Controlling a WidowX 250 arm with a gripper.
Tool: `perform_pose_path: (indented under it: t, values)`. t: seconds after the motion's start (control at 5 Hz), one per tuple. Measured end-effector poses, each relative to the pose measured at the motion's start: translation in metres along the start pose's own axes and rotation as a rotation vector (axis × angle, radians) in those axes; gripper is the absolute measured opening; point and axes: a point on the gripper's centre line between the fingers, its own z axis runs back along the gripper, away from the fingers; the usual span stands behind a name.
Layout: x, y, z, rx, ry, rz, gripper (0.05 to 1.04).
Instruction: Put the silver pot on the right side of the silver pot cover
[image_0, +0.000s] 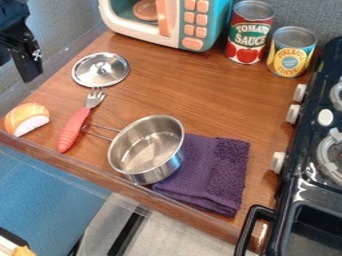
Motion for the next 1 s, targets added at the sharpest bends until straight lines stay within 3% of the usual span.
perform_pose_path:
  t: [0.2, 0.4, 1.0]
  values:
    - [-0.002, -0.004, -0.007, -0.02, 0.017, 0.004, 1.001]
    - [0.001, -0.046, -0.005, -0.061, 0.008, -0.076, 1.001]
    - [0.013, -0.184, 0.013, -0.121, -0.059, -0.277, 1.001]
